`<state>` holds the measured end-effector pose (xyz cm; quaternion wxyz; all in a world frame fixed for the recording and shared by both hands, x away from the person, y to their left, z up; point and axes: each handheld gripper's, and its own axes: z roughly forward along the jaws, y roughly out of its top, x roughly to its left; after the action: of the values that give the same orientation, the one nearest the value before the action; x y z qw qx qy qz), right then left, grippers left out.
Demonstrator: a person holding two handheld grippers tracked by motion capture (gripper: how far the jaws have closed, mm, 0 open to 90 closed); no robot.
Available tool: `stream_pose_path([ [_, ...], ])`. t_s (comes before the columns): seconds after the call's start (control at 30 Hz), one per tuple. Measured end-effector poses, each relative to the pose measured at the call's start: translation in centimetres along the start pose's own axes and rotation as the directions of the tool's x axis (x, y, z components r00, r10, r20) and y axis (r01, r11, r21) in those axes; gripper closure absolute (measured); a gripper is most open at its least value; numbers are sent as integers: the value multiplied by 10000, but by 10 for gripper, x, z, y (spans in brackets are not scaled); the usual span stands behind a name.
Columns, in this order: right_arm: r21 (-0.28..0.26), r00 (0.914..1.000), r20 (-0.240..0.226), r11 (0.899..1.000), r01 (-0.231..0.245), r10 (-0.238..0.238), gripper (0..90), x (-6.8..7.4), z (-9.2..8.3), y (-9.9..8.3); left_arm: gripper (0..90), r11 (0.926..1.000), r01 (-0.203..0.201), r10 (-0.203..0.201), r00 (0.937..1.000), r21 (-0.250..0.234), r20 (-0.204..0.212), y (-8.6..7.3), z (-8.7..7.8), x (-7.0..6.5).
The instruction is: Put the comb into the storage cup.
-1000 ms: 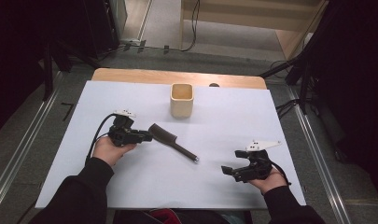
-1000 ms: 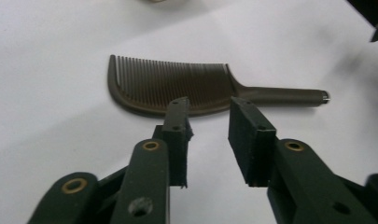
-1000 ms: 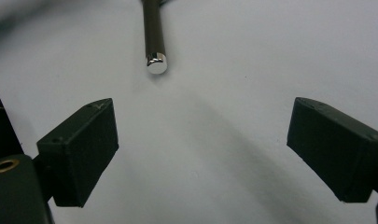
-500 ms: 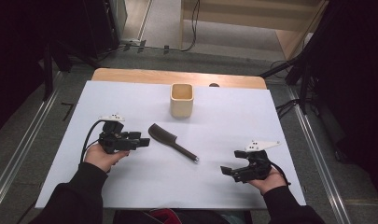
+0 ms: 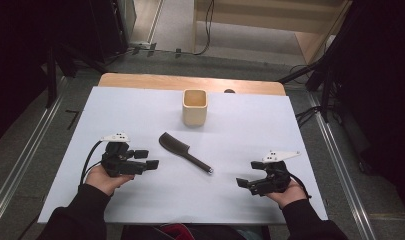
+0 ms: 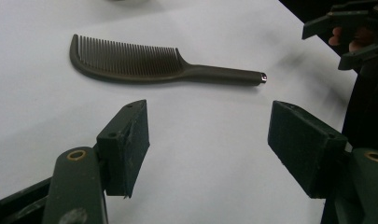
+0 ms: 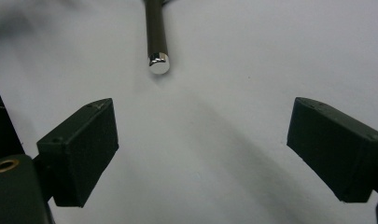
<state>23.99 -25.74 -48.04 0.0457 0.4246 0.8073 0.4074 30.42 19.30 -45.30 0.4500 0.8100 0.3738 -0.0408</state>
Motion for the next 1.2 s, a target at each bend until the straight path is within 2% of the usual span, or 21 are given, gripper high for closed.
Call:
stream_pose_path([
  [0.2,-20,10000,6,10000,-8,8,73,0,0,0,272,9999,-133,133,9999,-80,-20,-7,-6,-6],
  [0.27,-23,10000,14,10000,-17,17,73,0,0,0,237,9996,-285,285,9996,-49,-17,-9,-7,-7],
  [0.37,-28,10000,3,10000,-18,18,72,0,0,0,237,9996,-293,293,9993,31,-241,-14,-9,-11],
  [0.57,-44,10000,-31,10000,-35,35,73,0,1,-1,237,9985,-510,516,9980,172,-374,-23,-16,-17],
  [0.83,-31,9999,-151,10000,7,-8,73,1,1,0,238,9992,-371,374,9989,116,-280,-25,-17,-14],
  [1.2,-475,9991,-425,9989,-4,-16,73,2,0,6,238,9998,-184,183,9996,-20,-230,-24,-20,-10],
])
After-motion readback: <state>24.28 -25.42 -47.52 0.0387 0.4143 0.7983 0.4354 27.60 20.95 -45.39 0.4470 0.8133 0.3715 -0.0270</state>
